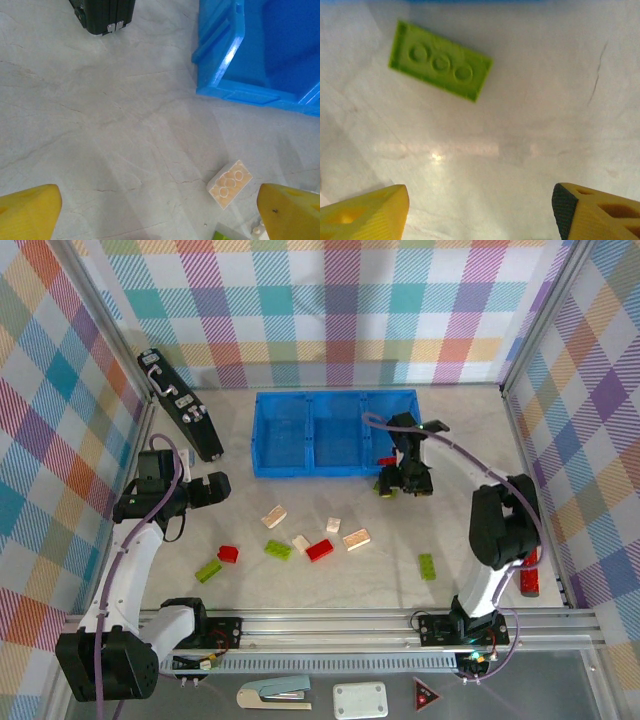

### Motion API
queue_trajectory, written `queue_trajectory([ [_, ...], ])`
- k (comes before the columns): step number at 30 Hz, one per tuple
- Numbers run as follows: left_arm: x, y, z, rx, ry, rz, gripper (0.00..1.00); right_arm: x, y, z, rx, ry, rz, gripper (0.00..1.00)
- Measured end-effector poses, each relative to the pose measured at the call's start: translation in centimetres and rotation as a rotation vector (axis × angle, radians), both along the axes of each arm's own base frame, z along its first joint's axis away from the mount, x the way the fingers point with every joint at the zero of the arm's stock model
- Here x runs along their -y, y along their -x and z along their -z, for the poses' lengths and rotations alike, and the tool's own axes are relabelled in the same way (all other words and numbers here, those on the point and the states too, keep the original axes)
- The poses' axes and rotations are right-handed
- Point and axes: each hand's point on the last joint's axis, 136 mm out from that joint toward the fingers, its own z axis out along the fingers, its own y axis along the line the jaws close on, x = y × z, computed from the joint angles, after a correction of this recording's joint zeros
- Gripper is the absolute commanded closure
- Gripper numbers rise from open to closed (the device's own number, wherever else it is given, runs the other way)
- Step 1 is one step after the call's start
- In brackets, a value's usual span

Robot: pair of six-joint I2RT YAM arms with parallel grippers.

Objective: Sort the legos into containers by color
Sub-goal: Pick up the lego from the bottom-right of the table.

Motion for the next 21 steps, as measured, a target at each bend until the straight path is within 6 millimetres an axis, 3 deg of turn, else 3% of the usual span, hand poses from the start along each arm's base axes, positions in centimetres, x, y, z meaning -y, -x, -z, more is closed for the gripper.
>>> queue_trajectory([
  [14,0.3,0.0,0.0,0.001,0.014,0.012,0.00,2.9,10.8,3.7,-0.147,0.051,0.164,0.28],
  [21,0.3,0.0,-0.1,0.001,0.014,0.012,0.00,4.7,14.5,4.6,-0.151,0.054,0.308,0.24],
])
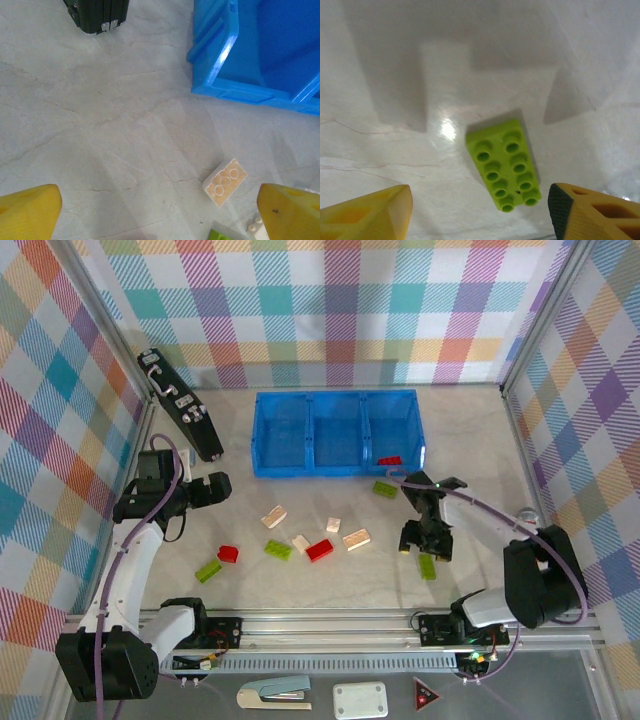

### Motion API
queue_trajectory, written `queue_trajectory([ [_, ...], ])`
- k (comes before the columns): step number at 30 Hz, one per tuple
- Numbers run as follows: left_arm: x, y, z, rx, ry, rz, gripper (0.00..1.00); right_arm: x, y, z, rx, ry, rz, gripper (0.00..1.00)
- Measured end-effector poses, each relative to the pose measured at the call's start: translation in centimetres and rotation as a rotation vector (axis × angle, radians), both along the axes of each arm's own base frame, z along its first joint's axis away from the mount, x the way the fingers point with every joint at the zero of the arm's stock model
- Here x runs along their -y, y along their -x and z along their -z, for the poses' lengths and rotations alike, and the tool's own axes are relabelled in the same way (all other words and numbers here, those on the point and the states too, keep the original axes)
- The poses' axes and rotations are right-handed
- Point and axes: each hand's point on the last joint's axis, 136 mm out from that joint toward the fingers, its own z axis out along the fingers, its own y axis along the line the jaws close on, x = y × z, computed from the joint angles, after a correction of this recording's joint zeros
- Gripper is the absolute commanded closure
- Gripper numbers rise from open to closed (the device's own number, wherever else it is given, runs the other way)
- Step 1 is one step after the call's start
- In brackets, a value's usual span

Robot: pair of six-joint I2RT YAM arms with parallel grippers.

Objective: Sort the legos into containers by color
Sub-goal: Pick up the lego from the bottom-right of the table.

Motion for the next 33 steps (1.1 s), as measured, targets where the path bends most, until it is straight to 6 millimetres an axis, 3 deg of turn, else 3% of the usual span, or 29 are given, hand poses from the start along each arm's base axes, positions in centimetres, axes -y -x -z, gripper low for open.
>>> queue_trajectory([
  [9,0.0,0.0,0.0,0.002,0.000,0.000,0.00,0.4,2.7,1.9,-0.009,-0.033,0.083,0.22],
  [15,0.0,0.0,0.0,0.001,0.000,0.000,0.00,-0.4,2.2,2.2,0.014,-0.064,0.070,0.25],
  [27,0.0,0.0,0.0,0.000,0.000,0.000,0.00,-1.1,1.9,2.2,0.022,-0.102,0.063,0.44],
  [33,0.0,0.0,0.0,0.000,0.000,0.000,0.00,-1.1,2.1,2.3,0.008,-0.098,0.059,0.48],
])
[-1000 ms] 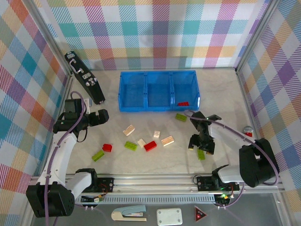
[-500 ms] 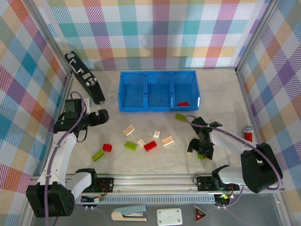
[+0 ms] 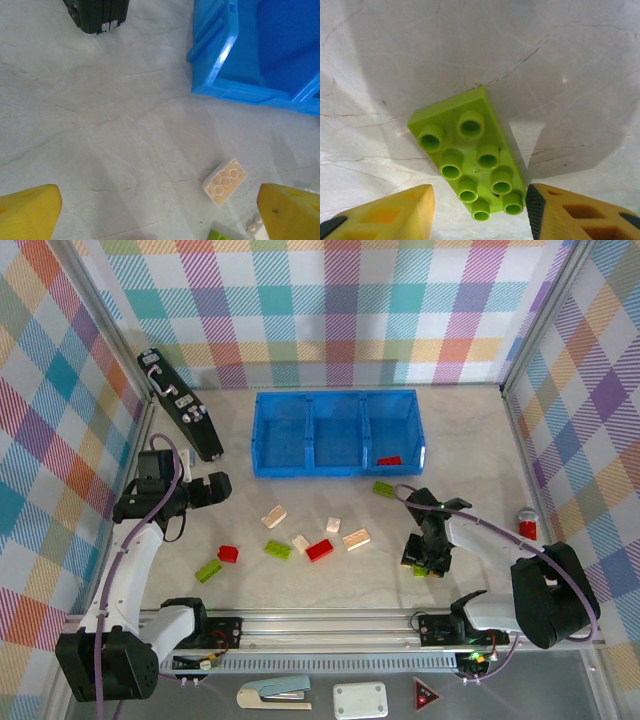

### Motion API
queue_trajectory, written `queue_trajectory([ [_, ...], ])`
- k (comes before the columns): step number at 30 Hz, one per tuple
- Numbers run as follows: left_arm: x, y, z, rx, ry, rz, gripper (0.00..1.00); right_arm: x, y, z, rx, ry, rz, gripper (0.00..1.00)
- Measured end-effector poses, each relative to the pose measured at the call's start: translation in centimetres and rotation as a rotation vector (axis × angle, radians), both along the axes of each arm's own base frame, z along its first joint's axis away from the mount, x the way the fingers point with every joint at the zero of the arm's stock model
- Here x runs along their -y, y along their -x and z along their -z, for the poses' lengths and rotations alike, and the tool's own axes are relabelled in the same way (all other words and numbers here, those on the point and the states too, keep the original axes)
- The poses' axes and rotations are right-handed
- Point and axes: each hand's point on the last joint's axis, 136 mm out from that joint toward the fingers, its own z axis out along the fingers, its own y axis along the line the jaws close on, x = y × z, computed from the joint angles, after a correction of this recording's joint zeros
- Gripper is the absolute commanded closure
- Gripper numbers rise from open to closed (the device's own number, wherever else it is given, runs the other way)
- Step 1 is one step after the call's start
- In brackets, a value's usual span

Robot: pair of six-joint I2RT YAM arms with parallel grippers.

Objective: Sort the legos into containers by color
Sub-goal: Pick up the lego from the bottom-right of the table.

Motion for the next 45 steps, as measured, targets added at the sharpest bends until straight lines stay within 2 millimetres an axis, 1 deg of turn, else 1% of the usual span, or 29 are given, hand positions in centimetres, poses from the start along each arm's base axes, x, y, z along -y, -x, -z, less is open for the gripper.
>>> queue_trajectory([
  [2,0.0,0.0,0.0,0.000,0.000,0.000,0.00,0.0,0.0,0.0,-0.007,0.004,-0.001,0.50],
  [10,0.0,0.0,0.0,0.000,0.000,0.000,0.00,0.0,0.0,0.2,-0.037,0.022,-0.022,0.50],
  [19,0.0,0.0,0.0,0.000,-0.001,-0.001,0.00,0.1,0.0,0.1,-0.056,0.039,-0.030,0.61],
  [24,0.0,0.0,0.0,0.000,-0.002,-0.002,0.00,-0.1,-0.3,-0.1,-0.047,0.038,-0.035,0.64],
  [27,-0.1,0.0,0.0,0.000,-0.003,-0.002,0.00,-0.3,-0.5,-0.2,-0.033,0.028,-0.036,0.64],
  [28,-0.1,0.0,0.0,0.000,-0.003,-0.002,0.00,-0.4,-0.6,-0.2,-0.031,0.026,-0.036,0.63],
  [31,-0.1,0.0,0.0,-0.001,-0.003,-0.002,0.00,-0.5,-0.7,-0.2,-0.029,0.021,-0.036,0.54],
  [34,-0.1,0.0,0.0,-0.001,-0.003,-0.002,0.00,-0.6,-1.0,-0.1,-0.033,0.025,-0.048,0.52],
  [41,-0.1,0.0,0.2,-0.007,-0.002,-0.002,0.00,-0.5,-1.2,0.6,-0.064,0.048,-0.084,0.53],
  [45,-0.1,-0.1,0.2,-0.008,-0.003,-0.002,0.00,-0.7,-1.4,0.9,-0.073,0.047,-0.095,0.56],
])
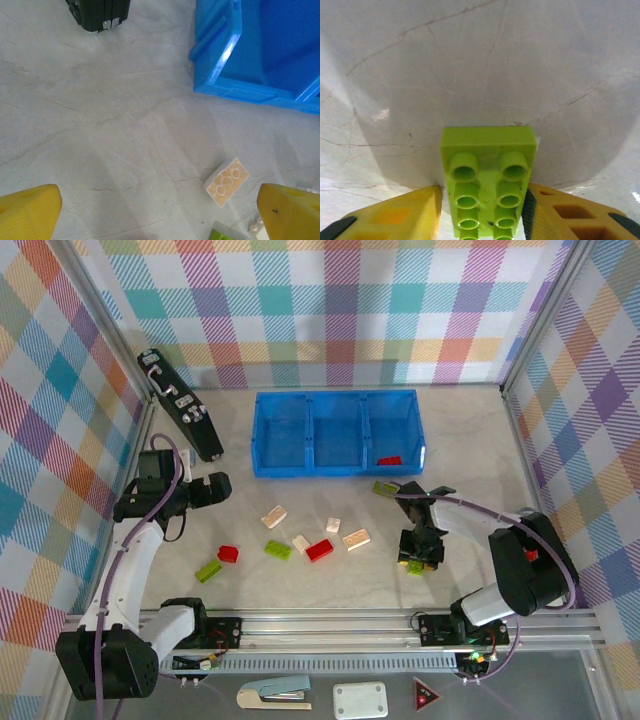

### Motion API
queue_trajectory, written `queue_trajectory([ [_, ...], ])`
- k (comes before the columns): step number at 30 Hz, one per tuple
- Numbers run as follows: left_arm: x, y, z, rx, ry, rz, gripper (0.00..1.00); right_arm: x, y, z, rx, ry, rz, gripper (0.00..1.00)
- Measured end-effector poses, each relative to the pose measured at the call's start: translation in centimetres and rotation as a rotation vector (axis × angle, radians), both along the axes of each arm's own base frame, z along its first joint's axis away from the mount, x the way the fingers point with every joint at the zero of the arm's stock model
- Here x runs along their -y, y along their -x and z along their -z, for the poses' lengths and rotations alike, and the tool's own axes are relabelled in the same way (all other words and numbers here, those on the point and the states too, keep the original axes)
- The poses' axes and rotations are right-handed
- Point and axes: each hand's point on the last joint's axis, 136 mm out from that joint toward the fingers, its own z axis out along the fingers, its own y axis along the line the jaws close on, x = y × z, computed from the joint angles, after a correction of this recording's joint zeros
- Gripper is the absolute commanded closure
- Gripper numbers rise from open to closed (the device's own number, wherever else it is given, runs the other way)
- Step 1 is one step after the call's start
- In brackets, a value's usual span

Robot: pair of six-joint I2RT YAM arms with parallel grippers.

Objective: Sort the legos into containers by color
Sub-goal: Pick up the lego from the bottom-right of the table.

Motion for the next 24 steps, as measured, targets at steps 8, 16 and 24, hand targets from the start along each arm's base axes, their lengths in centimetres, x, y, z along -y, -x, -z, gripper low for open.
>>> queue_trajectory([
  [8,0.0,0.0,0.1,-0.002,0.000,0.000,0.00,-0.2,-0.1,-0.1,-0.003,-0.005,-0.017,0.62],
  [16,0.0,0.0,0.1,-0.002,0.000,0.000,0.00,-0.4,-0.7,-1.2,0.038,-0.021,-0.019,0.63],
  [24,0.0,0.0,0.1,-0.002,0.000,0.000,0.00,-2.1,-3.7,-4.0,0.118,-0.063,-0.049,0.64],
])
